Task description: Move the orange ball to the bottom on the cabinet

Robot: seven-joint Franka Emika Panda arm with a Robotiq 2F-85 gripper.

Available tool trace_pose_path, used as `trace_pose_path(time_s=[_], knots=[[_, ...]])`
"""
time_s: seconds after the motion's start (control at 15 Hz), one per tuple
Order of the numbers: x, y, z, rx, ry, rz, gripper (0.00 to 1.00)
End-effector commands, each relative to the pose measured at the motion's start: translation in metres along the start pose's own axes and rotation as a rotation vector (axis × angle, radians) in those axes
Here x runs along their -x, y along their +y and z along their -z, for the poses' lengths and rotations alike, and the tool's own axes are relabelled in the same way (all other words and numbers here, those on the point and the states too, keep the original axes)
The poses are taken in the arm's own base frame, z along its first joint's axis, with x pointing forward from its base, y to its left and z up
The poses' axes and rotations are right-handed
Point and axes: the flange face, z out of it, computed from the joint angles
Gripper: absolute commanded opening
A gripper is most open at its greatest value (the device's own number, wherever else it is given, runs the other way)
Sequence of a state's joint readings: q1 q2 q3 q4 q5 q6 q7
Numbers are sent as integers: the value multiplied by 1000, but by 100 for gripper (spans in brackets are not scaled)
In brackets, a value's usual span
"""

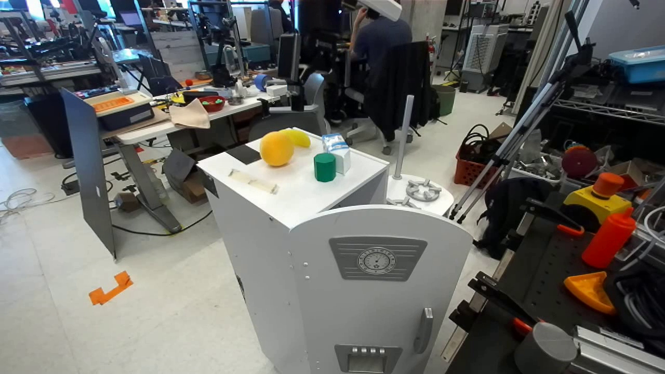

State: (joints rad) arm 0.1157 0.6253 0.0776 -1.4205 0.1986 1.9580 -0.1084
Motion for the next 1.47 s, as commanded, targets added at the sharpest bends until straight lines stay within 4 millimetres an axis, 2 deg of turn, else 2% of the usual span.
trace_pose_path(time_s=[0.0,0.27,0.53,1.4], knots=[[-37,-7,-9,-7,-16,-37,100],[-59,-13,-24,-10,-33,-63,100],[-70,-18,-38,-11,-62,-88,100],[-79,-13,-59,-16,-106,-153,100]])
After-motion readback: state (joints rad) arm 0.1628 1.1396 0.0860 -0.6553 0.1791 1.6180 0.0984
